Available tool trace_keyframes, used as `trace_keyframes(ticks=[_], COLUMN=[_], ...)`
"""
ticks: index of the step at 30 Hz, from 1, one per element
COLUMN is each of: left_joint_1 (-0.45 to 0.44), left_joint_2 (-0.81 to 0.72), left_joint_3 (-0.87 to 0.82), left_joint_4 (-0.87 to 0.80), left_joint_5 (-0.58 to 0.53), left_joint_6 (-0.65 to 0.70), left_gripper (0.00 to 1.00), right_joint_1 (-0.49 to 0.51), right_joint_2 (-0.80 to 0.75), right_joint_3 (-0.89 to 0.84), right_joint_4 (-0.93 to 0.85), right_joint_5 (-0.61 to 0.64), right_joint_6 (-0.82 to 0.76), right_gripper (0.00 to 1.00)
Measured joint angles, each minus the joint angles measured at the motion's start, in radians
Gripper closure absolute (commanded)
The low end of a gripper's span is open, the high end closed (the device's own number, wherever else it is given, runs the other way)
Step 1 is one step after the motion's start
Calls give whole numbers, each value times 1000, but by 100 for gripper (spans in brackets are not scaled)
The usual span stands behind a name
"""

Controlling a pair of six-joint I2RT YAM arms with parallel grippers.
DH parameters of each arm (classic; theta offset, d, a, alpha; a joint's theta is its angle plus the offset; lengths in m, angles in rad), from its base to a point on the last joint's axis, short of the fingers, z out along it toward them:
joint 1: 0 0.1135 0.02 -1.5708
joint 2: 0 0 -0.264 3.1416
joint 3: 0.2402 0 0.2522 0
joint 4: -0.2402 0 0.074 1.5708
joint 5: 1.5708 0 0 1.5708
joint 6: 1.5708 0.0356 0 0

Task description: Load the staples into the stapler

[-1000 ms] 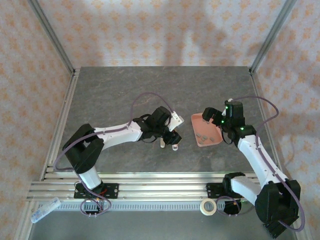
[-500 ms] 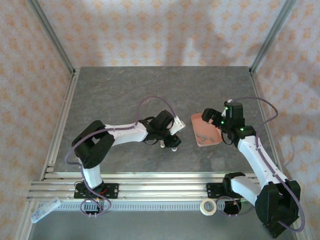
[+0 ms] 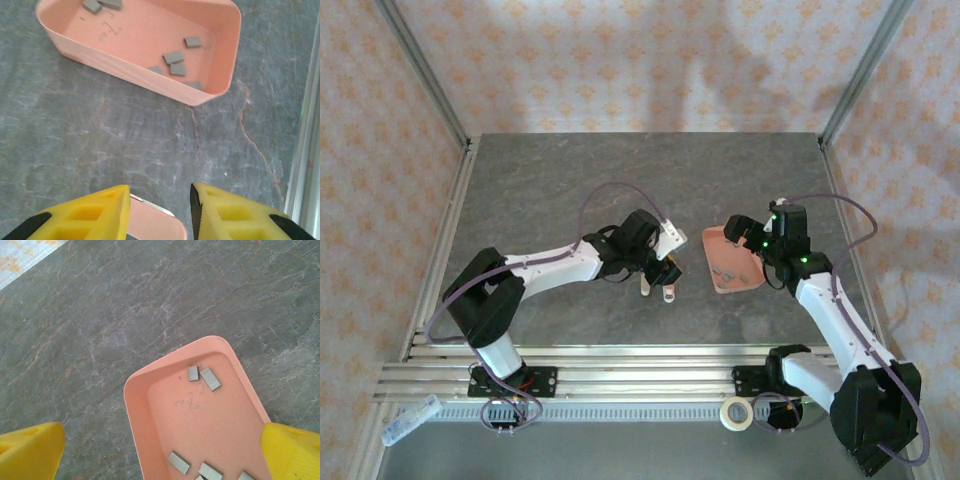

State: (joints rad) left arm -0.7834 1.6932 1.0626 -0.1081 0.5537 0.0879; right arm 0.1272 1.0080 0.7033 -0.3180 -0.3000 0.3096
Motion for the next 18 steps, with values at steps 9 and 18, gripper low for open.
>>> trace_keyframes(ticks=[9,18], left_joint_1=[-39,-44], left_joint_2=[121,79], left_joint_3=[-59,-82], left_joint_4=[101,121], left_joint_5=[-10,-29], left_joint_6=[19,9], left_gripper=[70,57], right_joint_1=[0,0], right_joint_2=[-9,-27], right_joint_3=[-34,-35], right_joint_4=[11,12], right_joint_5=[-8,-8], right_joint_6=[3,3], right_gripper=[0,0])
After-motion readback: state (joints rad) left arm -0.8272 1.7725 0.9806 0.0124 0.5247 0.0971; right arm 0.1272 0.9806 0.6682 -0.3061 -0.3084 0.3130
